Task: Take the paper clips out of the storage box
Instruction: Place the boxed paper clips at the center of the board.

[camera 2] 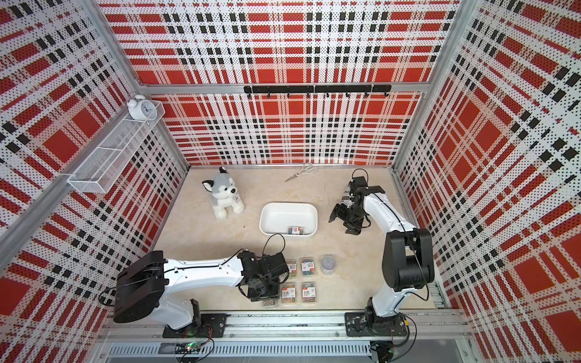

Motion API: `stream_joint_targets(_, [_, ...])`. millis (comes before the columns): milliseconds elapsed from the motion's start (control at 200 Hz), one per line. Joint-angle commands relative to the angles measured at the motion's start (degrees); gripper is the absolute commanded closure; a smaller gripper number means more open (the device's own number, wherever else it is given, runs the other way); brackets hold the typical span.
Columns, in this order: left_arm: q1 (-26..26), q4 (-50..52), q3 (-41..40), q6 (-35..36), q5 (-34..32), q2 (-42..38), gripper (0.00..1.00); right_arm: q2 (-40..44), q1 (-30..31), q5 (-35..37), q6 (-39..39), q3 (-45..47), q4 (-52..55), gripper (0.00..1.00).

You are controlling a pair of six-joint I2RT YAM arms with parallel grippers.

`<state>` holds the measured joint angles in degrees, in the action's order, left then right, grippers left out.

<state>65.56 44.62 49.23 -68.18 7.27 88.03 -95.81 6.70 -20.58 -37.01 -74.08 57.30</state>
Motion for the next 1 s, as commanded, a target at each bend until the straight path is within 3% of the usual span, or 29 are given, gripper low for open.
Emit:
stream_joint_targets(0, [-1.3,1.7,1.5,2.4,-1.0,1.0,0.46,0.8,0.2,0.5,0.0,-0.4,0.1,0.15])
stream_joint_targets(566, [-1.6,1.5,1.3,4.1,0.5,3.4,0.45,-2.8,0.2,0.3,0.3,-3.9,0.8,0.15])
stream_joint_targets(997, [-2.5,3.0,2.6,6.1,0.1,4.7,0.38,-3.2,0.2,0.3,0.0,-4.1,0.5,0.15])
